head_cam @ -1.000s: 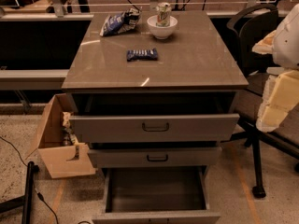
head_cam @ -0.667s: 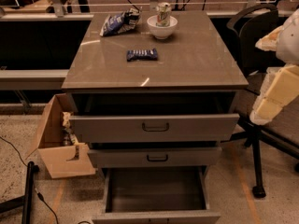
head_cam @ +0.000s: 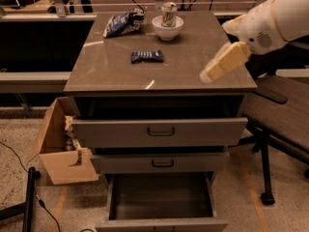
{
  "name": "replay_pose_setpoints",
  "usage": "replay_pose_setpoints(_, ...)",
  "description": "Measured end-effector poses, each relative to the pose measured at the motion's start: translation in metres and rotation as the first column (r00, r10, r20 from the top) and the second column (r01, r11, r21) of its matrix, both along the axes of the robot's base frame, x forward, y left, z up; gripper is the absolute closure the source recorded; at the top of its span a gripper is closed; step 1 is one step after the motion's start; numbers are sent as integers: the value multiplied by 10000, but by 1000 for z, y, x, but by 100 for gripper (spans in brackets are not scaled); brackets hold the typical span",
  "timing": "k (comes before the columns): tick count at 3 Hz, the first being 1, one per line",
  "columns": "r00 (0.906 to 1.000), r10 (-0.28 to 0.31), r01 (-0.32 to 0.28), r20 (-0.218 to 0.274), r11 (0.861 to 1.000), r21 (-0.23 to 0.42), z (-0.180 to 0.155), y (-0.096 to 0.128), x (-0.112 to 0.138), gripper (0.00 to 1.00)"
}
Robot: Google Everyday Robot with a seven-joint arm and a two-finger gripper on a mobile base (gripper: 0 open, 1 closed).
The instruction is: Place rxbar blueberry into bottom drawer
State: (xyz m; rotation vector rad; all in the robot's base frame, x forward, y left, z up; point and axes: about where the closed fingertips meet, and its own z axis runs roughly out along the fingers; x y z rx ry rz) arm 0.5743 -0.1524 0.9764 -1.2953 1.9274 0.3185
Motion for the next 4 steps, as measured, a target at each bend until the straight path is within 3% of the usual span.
replay_pose_setpoints(1,9982,260,-350,547,9845,1719,-19,47,74,0)
replay_pose_setpoints(2,9942,-196,-88,1054,9649,2625,-53,76,148,0)
replay_pose_setpoints(3,9833,-1373,1031,1197,9613,2555,-69,89,186,0)
replay_pose_setpoints(4,9745,-1817,1384,1317,9486,2847,-64,88,196,0)
